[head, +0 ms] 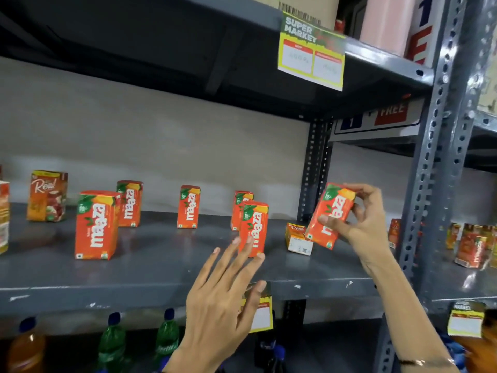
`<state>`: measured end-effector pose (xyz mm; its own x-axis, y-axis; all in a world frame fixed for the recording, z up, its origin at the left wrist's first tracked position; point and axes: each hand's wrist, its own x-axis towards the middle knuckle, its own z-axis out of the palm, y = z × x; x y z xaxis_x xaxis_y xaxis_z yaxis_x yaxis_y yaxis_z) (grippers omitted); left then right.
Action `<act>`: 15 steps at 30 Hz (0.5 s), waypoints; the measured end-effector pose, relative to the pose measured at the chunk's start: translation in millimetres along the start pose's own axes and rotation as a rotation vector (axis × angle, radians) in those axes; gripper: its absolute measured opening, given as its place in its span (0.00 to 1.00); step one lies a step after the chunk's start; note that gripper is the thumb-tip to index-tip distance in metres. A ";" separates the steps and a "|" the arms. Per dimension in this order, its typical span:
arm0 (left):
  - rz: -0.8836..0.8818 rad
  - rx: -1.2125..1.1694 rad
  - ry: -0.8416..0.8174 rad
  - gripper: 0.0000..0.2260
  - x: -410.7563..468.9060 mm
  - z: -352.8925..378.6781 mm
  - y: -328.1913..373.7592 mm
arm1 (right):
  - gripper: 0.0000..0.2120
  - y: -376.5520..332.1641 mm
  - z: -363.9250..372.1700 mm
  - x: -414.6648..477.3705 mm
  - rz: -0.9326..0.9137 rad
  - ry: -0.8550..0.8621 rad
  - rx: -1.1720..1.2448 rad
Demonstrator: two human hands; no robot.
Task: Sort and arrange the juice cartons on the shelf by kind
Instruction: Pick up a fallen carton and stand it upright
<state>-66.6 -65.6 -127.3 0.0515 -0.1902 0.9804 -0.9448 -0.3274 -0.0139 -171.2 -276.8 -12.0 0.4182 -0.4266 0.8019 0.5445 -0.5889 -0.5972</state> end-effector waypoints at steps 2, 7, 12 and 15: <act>-0.045 0.003 0.039 0.17 -3.6 -17.1 -10.1 | 0.31 -26.9 19.0 -2.5 -0.083 -0.067 0.068; -0.156 0.094 0.120 0.17 -14.3 -57.0 -52.2 | 0.33 -63.5 95.9 0.8 -0.178 -0.243 0.071; -0.203 0.240 0.037 0.20 -29.5 -76.6 -87.5 | 0.33 -47.9 186.8 -2.1 -0.207 -0.292 -0.031; -0.184 0.316 -0.078 0.21 -32.8 -79.8 -95.9 | 0.31 -27.7 220.6 -5.1 -0.157 -0.325 -0.107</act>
<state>-3.5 45.8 -142.5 0.2472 -0.1680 0.9543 -0.7716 -0.6299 0.0890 -27.9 -106.9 -2.6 0.5543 -0.0954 0.8268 0.5481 -0.7058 -0.4488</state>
